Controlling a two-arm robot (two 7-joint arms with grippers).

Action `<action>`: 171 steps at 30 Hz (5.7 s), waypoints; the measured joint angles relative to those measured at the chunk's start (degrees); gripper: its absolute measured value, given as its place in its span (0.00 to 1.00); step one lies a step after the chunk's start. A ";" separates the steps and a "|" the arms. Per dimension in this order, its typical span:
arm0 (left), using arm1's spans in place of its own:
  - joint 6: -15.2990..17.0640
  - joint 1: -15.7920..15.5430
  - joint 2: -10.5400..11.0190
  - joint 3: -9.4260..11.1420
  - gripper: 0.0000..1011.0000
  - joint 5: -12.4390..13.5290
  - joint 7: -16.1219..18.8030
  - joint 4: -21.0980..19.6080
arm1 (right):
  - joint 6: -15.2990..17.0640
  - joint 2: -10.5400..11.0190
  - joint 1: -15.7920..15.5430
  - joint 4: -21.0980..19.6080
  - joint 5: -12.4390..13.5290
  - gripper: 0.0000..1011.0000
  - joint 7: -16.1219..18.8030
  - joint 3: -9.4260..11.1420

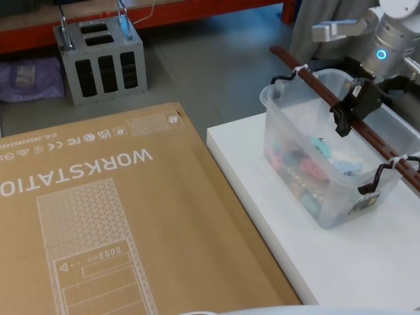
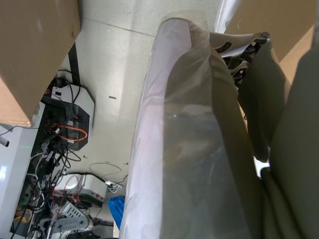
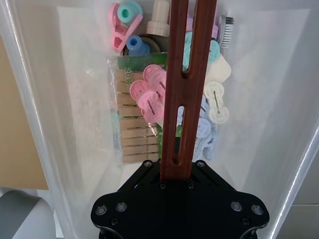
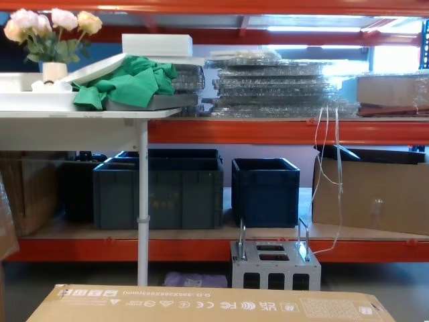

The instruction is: Use one hand to grasp the basket and place it at the designated location.

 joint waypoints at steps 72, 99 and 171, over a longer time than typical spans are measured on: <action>0.00 0.00 0.00 0.00 0.00 0.00 0.00 -0.01 | 3.74 3.06 1.93 -7.53 -0.43 0.99 1.07 5.36; 0.00 0.00 0.00 0.00 0.00 0.00 0.00 0.01 | 8.18 6.28 1.63 -13.07 -3.57 0.99 1.33 8.92; 0.00 0.00 0.00 0.00 0.00 0.00 0.00 0.00 | 8.61 6.74 1.16 -13.74 -3.61 0.99 1.40 10.09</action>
